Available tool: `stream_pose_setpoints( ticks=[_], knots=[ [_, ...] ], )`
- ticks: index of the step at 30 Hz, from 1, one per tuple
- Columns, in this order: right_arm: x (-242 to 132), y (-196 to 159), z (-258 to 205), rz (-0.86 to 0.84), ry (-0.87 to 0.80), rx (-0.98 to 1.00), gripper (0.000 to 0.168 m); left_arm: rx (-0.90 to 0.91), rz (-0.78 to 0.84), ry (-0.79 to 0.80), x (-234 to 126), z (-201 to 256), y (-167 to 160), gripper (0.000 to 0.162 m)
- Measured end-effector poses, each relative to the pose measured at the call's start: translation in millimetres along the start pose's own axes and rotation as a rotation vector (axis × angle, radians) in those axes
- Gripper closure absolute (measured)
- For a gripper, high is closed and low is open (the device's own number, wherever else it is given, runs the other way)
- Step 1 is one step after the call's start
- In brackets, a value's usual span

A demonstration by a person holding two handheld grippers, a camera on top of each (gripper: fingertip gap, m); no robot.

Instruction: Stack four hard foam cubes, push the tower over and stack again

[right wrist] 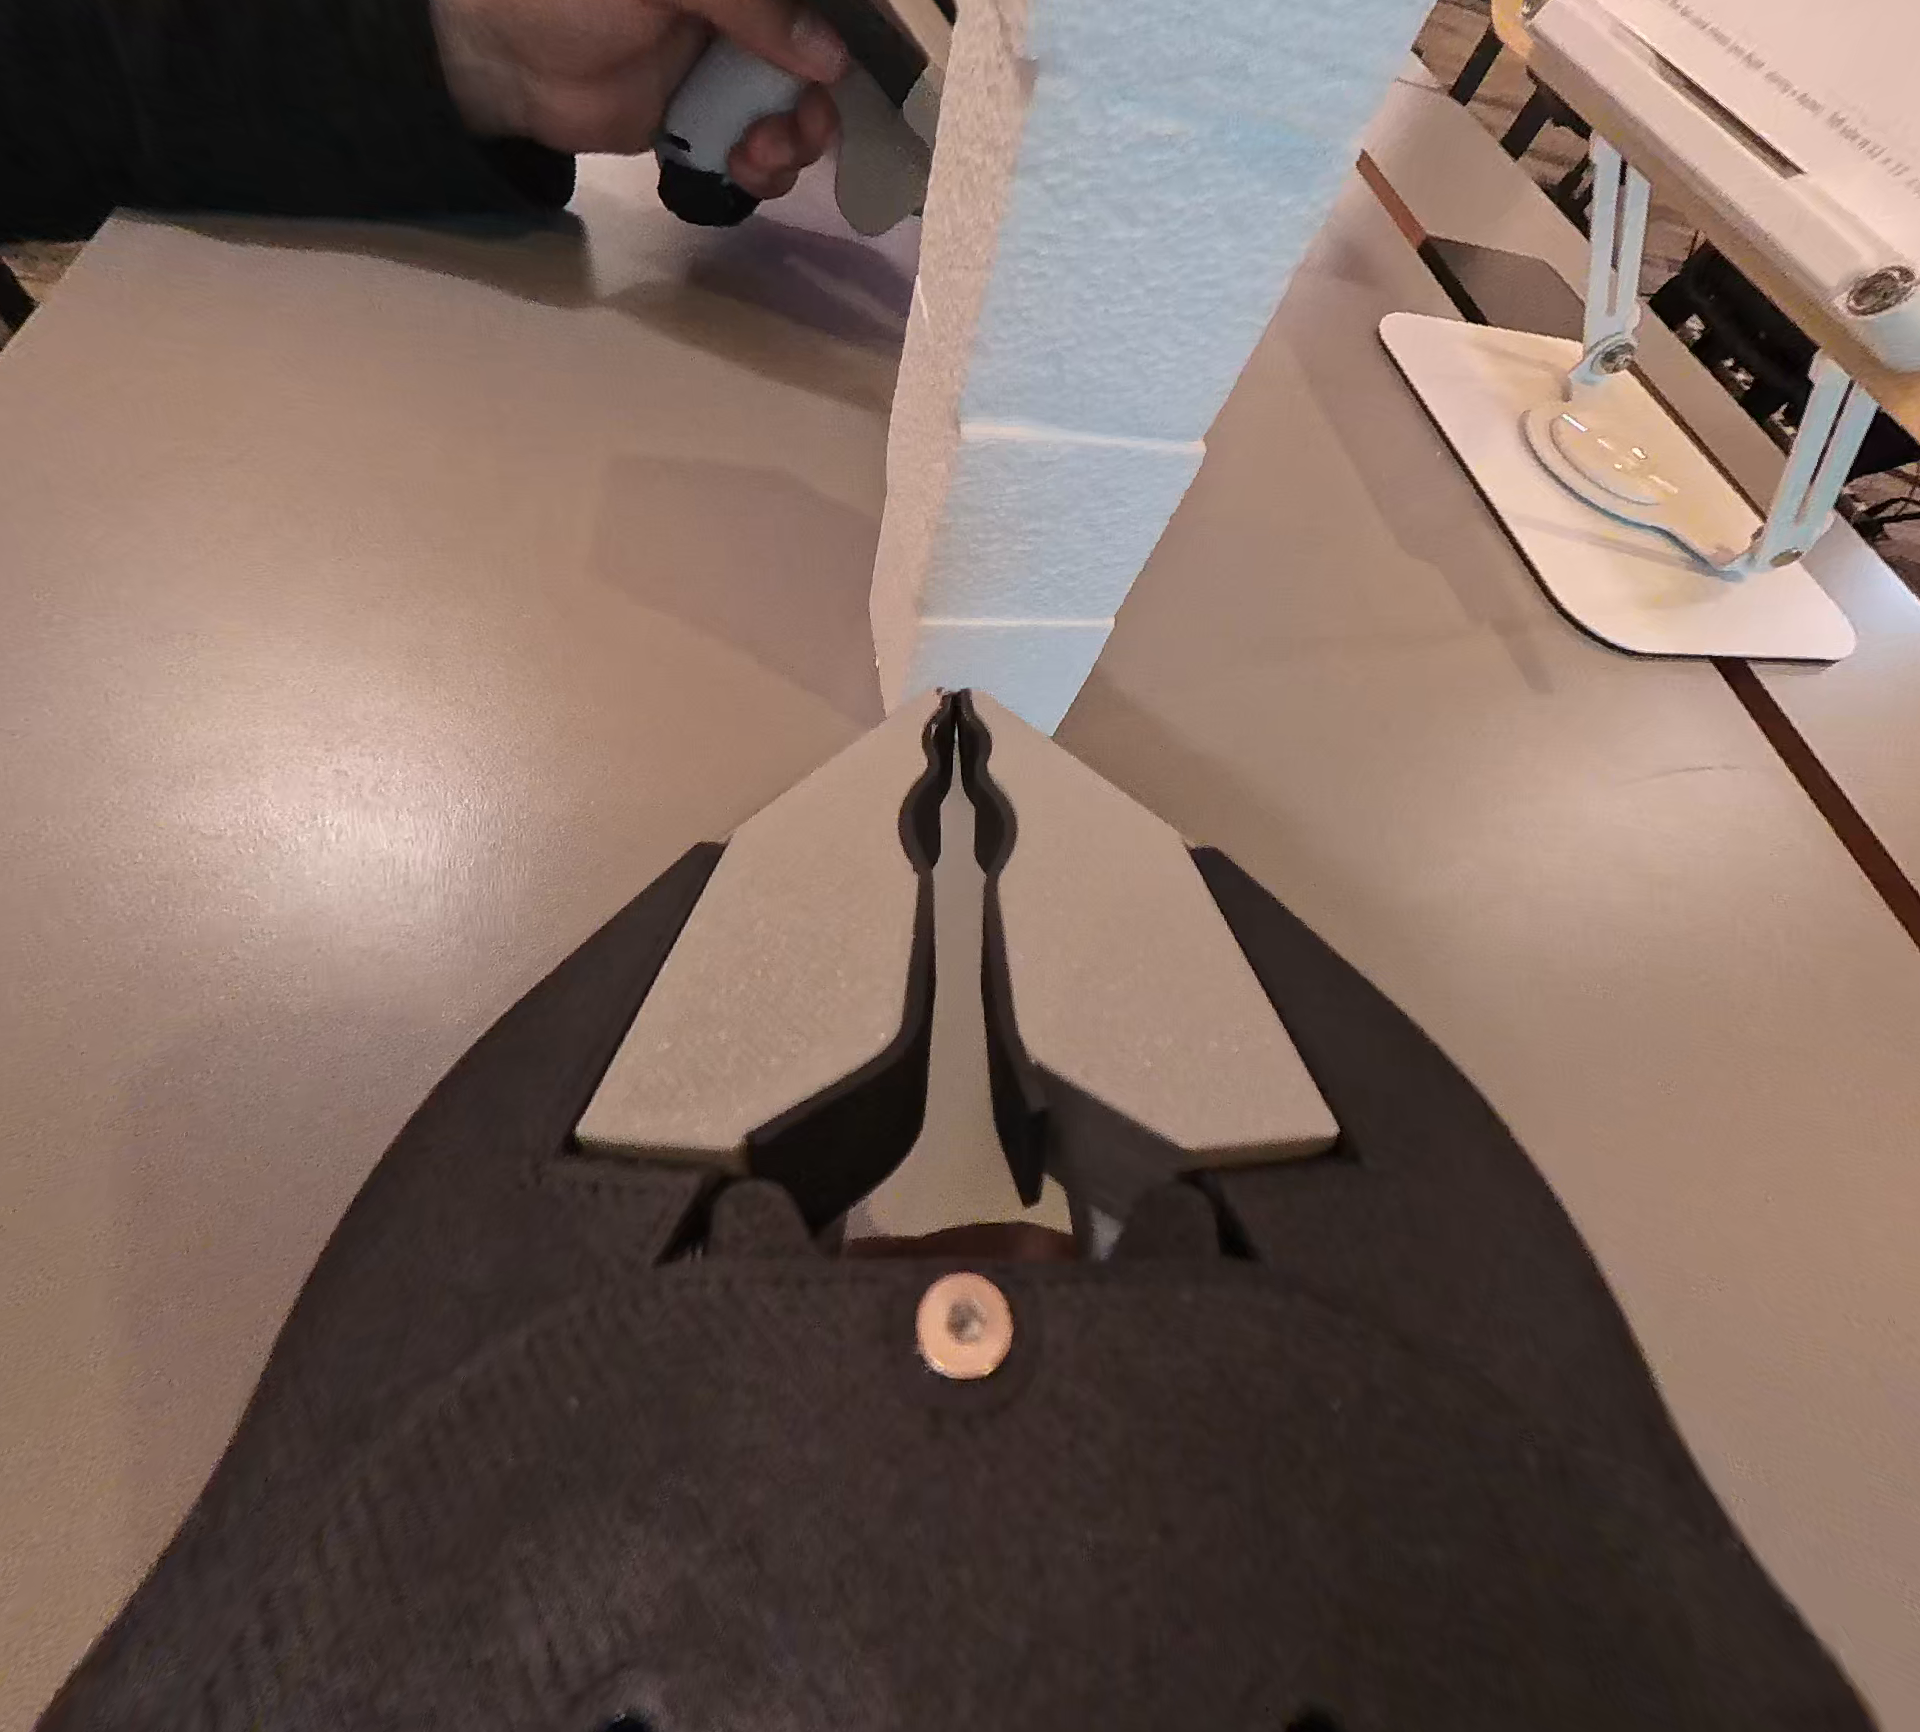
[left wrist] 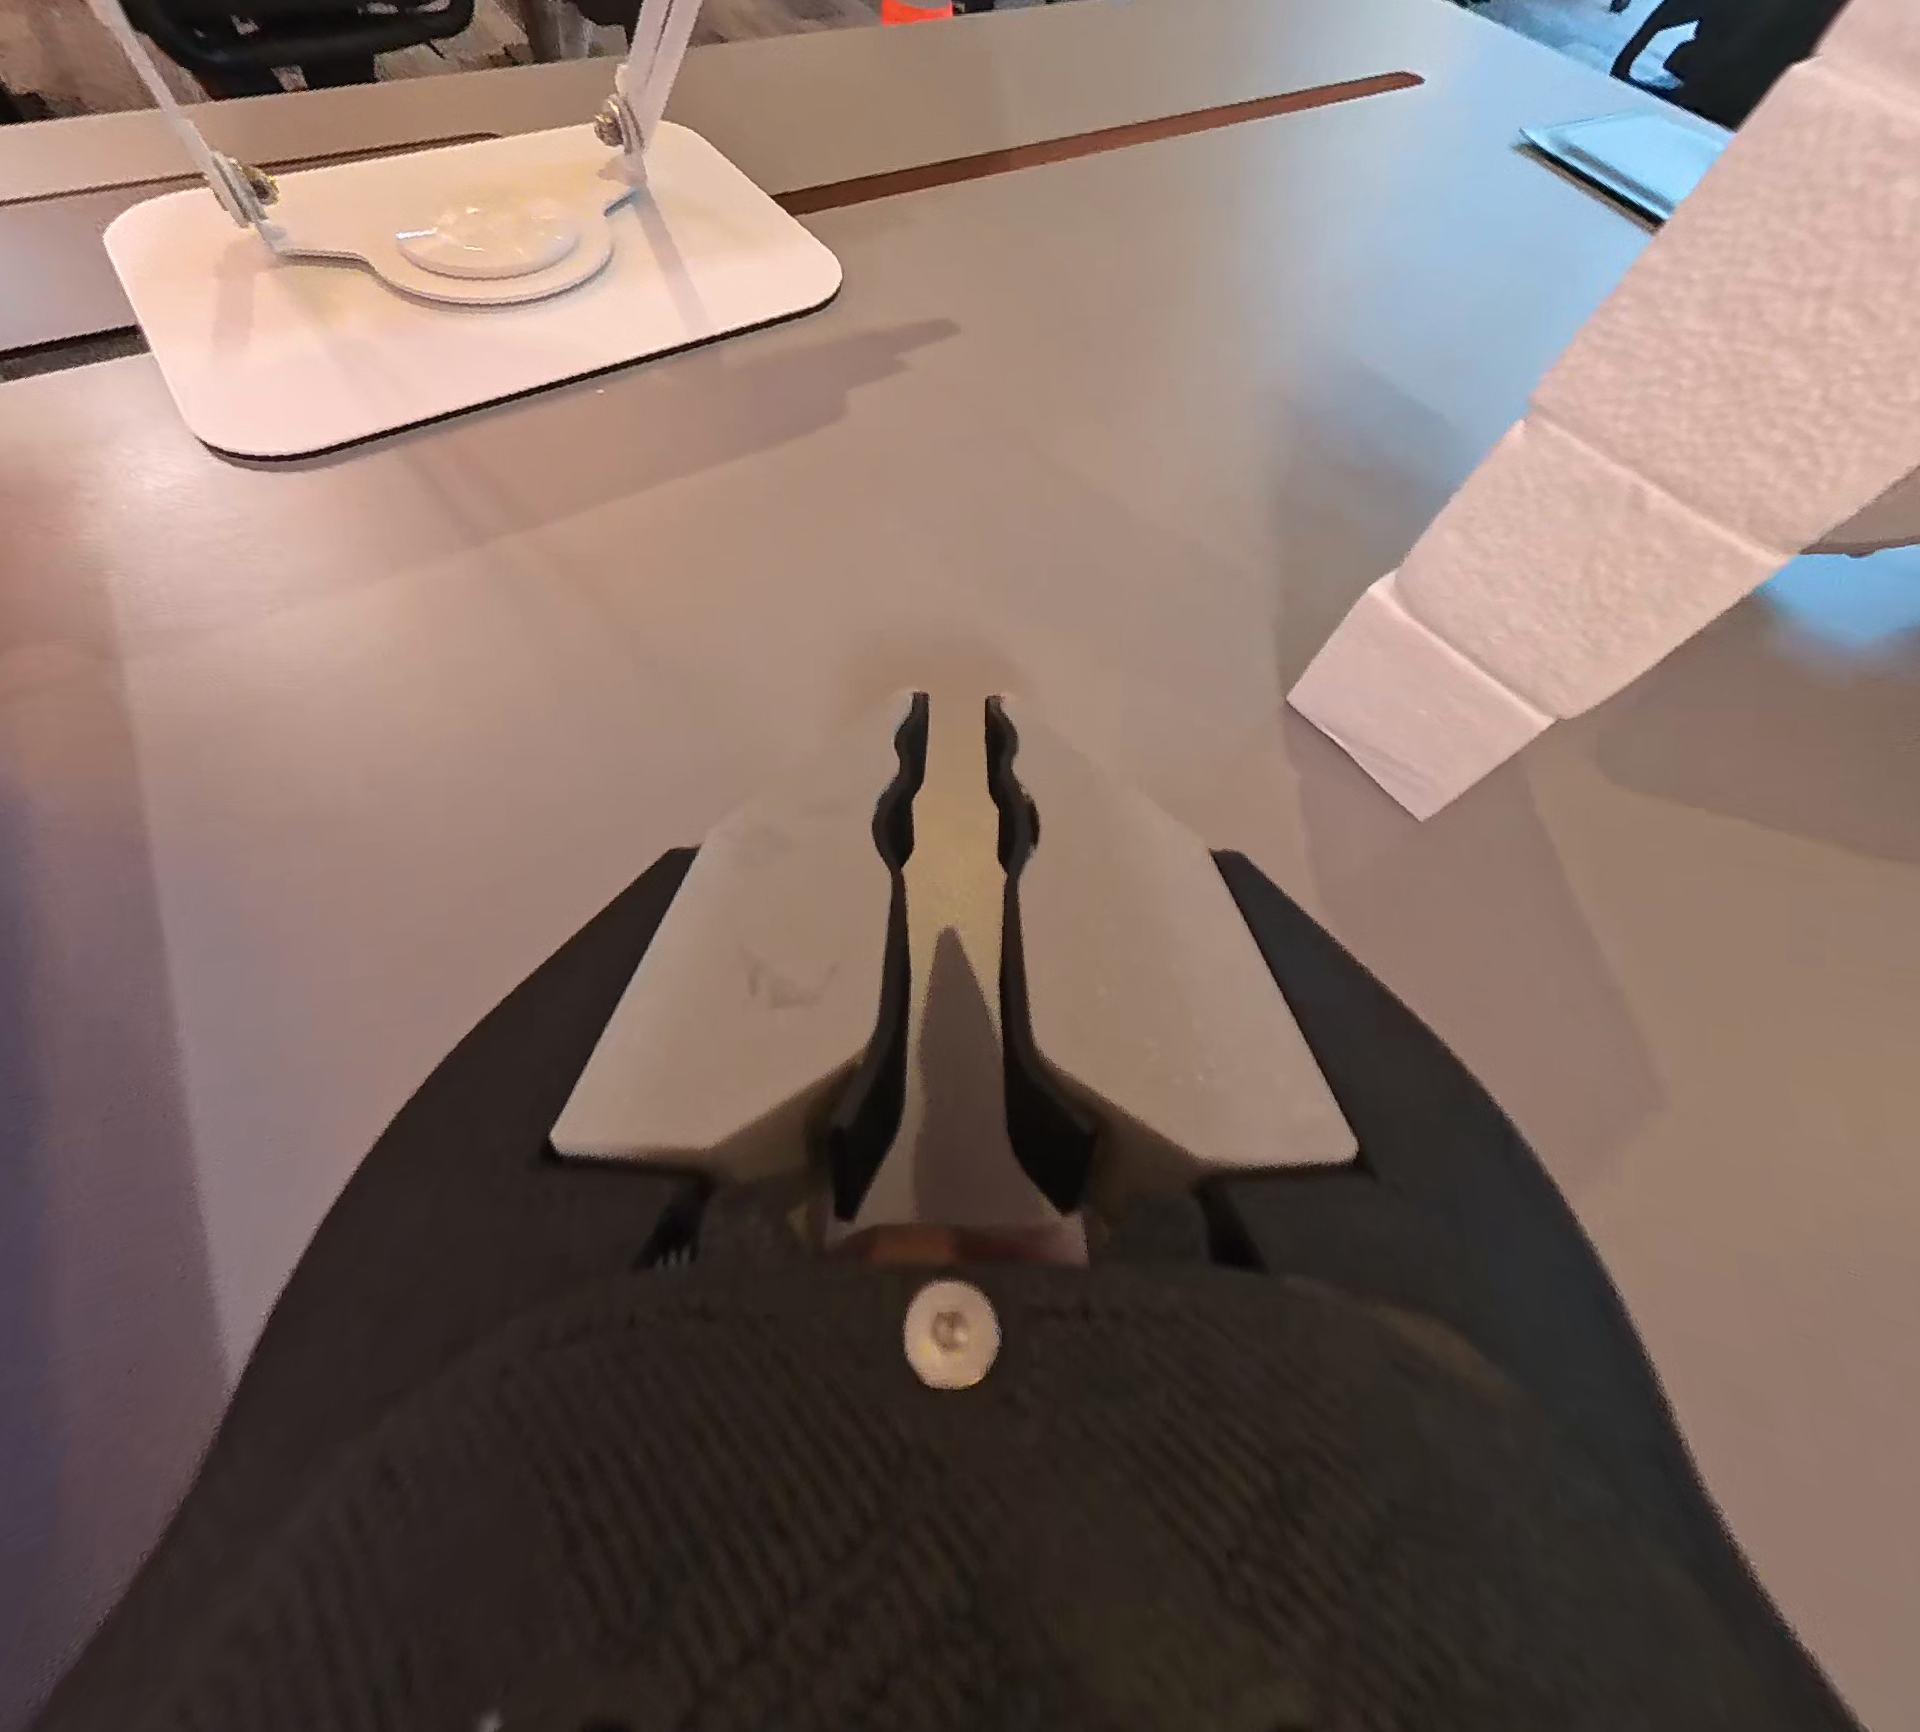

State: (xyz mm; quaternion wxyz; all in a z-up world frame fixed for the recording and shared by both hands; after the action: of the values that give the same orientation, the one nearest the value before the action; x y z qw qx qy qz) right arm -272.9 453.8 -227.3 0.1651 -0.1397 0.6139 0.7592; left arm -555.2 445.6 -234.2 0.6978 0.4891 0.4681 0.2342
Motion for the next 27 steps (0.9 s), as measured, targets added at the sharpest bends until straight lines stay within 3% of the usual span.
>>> stream_pose_setpoints(
  ticks=[8,19,27],
  knots=[
    [9,17,-6,-0.009,-0.02,-0.035,0.168,0.043,-0.018,0.048,-2,1,2,0.153],
    [6,22,9,-0.198,-0.045,-0.152,0.168,-0.003,0.027,0.074,-13,-6,8,0.152],
    [36,62,22,-0.263,-0.042,-0.253,0.168,-0.035,0.093,0.096,-27,-13,16,0.144]
  ],
)
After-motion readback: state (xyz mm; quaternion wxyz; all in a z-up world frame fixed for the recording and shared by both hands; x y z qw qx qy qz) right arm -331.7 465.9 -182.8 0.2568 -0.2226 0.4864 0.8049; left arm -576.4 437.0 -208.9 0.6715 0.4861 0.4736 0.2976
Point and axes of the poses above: each gripper's, where its closed fingertips meet, x out along the fingers, y out of its top, z = x × y across the jaws, the point moved 7 cm from there along -x, back along the fingers, and after that the axes turned 1 degree about x, right-handed, at the moved point
